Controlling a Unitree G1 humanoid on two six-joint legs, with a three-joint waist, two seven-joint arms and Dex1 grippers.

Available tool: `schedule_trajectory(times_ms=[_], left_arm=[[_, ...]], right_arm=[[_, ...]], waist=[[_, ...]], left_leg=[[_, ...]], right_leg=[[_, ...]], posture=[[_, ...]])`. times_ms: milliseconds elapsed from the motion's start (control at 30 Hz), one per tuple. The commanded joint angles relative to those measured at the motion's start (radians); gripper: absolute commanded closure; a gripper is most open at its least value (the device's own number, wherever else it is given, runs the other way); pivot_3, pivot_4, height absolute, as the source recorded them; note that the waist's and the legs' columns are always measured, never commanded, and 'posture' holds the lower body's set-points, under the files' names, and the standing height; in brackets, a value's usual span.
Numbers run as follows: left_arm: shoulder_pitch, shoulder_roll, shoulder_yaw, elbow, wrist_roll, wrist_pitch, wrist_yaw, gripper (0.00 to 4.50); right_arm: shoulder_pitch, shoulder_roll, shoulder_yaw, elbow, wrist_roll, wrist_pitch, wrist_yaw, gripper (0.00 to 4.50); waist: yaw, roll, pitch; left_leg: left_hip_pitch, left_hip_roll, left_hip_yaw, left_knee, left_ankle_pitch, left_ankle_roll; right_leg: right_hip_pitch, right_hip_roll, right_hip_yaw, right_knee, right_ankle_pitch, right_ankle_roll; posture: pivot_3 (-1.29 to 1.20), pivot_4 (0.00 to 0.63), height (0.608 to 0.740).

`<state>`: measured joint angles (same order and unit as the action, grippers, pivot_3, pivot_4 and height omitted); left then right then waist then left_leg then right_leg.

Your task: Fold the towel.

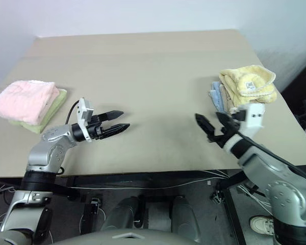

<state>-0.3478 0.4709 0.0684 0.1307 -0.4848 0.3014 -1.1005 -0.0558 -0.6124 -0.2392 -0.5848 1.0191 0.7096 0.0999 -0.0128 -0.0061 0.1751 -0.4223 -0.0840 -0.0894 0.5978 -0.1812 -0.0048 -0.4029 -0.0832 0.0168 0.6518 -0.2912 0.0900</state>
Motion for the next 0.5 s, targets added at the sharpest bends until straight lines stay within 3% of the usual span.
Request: schedule_trajectory(times_ms=[33, 200, 500], left_arm=[[0.049, 0.028, 0.070, -0.073, -0.046, -0.040, -0.022, 0.85], [0.197, 0.031, 0.151, -0.184, -0.101, -0.074, -0.013, 0.85], [0.407, 0.001, 0.205, -0.339, -0.099, -0.176, 0.081, 0.85]], right_arm=[[-0.067, 0.001, 0.109, 0.012, -0.179, -0.128, 0.137, 0.01], [-0.191, 0.023, 0.247, 0.197, -0.362, -0.279, 0.366, 0.01], [-0.359, 0.118, 0.298, 0.443, -0.457, -0.357, 0.562, 0.01]], waist=[[0.002, -0.001, 0.000], [0.002, -0.001, 0.000], [0.002, -0.002, 0.000]], left_leg=[[-0.001, 0.000, 0.000, 0.000, 0.000, 0.000], [-0.003, -0.001, 0.001, -0.001, -0.001, 0.002], [-0.003, -0.002, 0.001, -0.001, -0.002, 0.002]], right_leg=[[0.000, 0.000, 0.000, -0.001, 0.000, 0.000], [-0.001, -0.001, 0.000, -0.005, 0.002, 0.003], [-0.001, -0.003, 0.001, -0.005, 0.002, 0.003]], posture=[[0.00, 0.150, 0.740], [0.00, 0.150, 0.740], [0.00, 0.150, 0.740]])
